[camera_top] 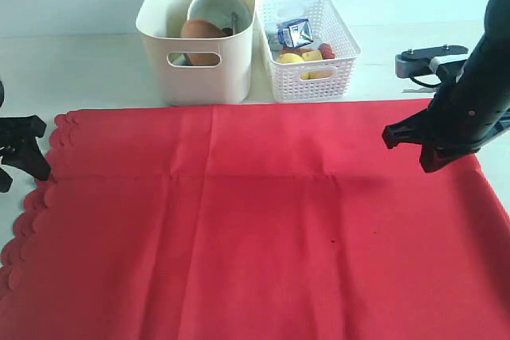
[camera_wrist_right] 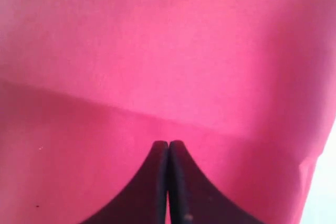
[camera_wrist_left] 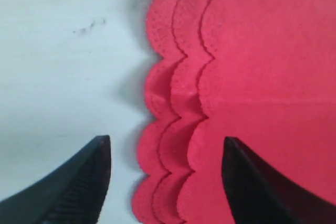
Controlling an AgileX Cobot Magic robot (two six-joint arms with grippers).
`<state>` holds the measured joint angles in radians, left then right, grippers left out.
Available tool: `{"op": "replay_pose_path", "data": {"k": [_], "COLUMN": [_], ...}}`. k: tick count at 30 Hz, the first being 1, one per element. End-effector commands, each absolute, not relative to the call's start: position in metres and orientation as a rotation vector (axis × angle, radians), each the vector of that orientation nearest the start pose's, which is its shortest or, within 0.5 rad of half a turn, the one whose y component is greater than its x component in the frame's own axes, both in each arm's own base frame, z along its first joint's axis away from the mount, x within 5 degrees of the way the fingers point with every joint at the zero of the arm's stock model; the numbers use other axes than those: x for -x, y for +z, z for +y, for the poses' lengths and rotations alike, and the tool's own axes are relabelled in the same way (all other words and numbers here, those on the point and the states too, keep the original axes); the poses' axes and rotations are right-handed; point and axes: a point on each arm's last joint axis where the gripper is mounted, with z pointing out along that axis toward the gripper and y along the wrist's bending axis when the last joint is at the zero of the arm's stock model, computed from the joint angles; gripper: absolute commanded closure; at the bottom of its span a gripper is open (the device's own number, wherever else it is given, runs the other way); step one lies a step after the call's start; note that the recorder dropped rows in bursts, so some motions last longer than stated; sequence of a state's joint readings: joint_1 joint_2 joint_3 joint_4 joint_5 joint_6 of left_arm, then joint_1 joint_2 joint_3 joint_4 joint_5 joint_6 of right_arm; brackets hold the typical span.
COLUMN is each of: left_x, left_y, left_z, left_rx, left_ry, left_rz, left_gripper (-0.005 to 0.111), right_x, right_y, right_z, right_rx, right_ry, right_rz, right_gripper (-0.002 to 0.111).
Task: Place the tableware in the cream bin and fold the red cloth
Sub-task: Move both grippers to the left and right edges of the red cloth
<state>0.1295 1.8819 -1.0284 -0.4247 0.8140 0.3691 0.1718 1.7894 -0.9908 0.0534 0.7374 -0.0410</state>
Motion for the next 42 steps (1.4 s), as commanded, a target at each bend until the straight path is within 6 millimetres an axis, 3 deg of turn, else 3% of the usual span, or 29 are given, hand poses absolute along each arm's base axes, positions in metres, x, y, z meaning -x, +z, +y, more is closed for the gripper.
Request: {"op": "replay_pose_path", "data": {"k": [1,18,25,33,42], "left_x": [-0.324,-0.321,-0.319,-0.317,-0.315], "left_y": [0.128,0.113,0.115,0.116,0.108], "left_z": [0.015,0.009,0.002,-0.004,-0.026], "left_rx": [0.028,-0.065,-0.147,-0.198,-0.342], "left_ry": [-0.479,-0.599,-0.741,-0.767,-0.791], "left_rz": [3.058,3.112,3.099,3.11,3.139], "left_gripper": [0.046,0.046,0.046,0.046,0.046], "right_x": [-0.315,-0.317,-0.317,-0.318,-0.319], "right_y": [0.141,0.115,0.113,0.113,0.113], "right_z": [0.055,0.058,0.058,0.059,0.059], "right_rx": [0.268,0.218,0.212,0.201,0.197], "right_ry": [0.066,0.104,0.108,0.117,0.119], "right_rz": [3.016,3.074,3.078,3.075,3.064], "right_gripper": [0.108,0.108,0.108,0.108,0.108]}}
